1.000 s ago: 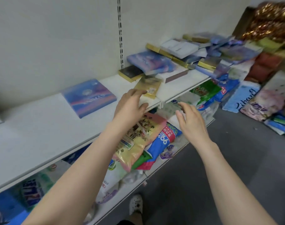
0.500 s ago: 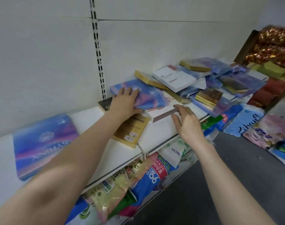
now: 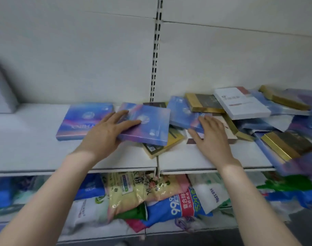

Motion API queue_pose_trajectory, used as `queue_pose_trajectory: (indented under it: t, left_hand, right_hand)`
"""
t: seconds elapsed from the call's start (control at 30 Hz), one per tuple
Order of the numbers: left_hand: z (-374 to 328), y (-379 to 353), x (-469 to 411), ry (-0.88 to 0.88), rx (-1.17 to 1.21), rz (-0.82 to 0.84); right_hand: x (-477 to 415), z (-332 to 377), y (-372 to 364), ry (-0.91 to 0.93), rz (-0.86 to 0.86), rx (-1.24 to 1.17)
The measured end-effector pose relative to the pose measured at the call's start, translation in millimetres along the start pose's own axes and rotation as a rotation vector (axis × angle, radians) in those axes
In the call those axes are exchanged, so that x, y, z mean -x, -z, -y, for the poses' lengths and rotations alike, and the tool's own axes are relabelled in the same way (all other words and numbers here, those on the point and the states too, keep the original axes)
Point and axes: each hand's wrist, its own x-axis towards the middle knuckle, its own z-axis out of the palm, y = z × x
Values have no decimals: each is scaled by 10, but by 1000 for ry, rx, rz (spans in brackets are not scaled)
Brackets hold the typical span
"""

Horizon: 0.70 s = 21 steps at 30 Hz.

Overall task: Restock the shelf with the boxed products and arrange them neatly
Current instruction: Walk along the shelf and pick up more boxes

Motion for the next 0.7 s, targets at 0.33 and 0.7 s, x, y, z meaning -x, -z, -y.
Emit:
queue_pose_trajectory:
  t: [0.33,0.7]
  left_hand:
    - [-306,17,242,490,519,-59]
    - [-357,51,109,805,854,-333]
  right_hand:
    - [246,213,225,57,-63,-138]
    - [-311,11,268,48,191,-86]
